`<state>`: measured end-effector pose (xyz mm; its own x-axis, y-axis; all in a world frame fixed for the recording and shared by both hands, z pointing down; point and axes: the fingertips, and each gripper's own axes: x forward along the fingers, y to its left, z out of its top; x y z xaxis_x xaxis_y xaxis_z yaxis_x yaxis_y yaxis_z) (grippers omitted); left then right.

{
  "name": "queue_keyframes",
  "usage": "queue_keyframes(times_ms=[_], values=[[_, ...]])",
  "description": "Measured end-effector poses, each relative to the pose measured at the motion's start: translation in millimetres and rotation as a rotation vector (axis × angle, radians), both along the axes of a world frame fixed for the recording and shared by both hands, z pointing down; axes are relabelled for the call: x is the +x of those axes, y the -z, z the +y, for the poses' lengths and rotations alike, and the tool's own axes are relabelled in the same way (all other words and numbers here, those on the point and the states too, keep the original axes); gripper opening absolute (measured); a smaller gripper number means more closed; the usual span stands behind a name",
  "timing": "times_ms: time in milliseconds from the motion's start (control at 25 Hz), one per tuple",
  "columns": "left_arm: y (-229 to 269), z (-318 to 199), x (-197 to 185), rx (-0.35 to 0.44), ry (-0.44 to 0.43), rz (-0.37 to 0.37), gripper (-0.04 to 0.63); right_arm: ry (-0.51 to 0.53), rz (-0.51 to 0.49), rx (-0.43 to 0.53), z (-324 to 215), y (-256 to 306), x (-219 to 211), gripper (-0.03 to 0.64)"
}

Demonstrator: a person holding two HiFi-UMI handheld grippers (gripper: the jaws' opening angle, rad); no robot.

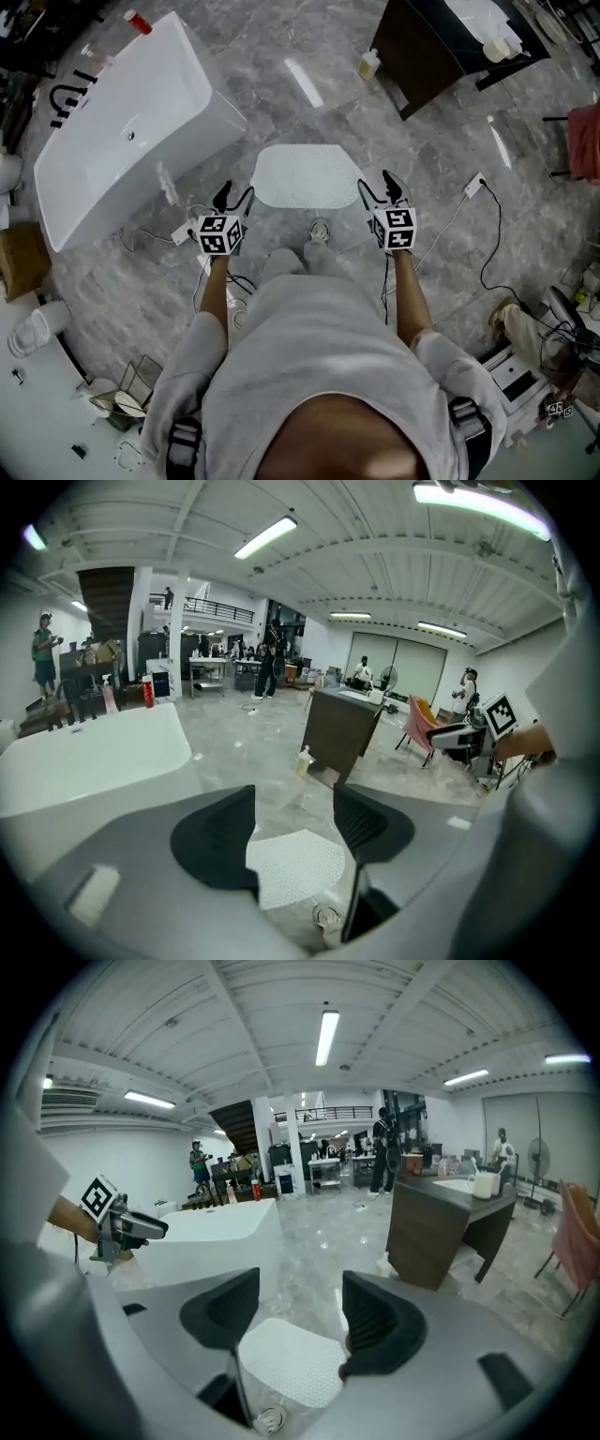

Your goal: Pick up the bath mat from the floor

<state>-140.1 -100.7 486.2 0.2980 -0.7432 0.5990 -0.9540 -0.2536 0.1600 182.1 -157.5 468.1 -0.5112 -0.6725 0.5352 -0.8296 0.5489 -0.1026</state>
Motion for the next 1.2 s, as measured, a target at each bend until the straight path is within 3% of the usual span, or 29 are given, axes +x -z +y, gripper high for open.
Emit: queue_keyframes(times_ms=[320,840,1200], values=[[-45.3,-7.2,4.9,-0.097,-0.011,0.020,0.267,0.008,0.025,-0.059,-9.7,-39.8,12.5,0.284],[-146.5,-25.8,-34.6,-0.165,0.003,0.032,0.268,0.018,0.105,-0.129,-10.0,-128.0,5.0,0.284],[-246.1,-16.3,-63.7,-0.256,0.014,0.051,0.272,0.025,0.148,-0.206,-15.0,-224.4,-12.0,0.284]])
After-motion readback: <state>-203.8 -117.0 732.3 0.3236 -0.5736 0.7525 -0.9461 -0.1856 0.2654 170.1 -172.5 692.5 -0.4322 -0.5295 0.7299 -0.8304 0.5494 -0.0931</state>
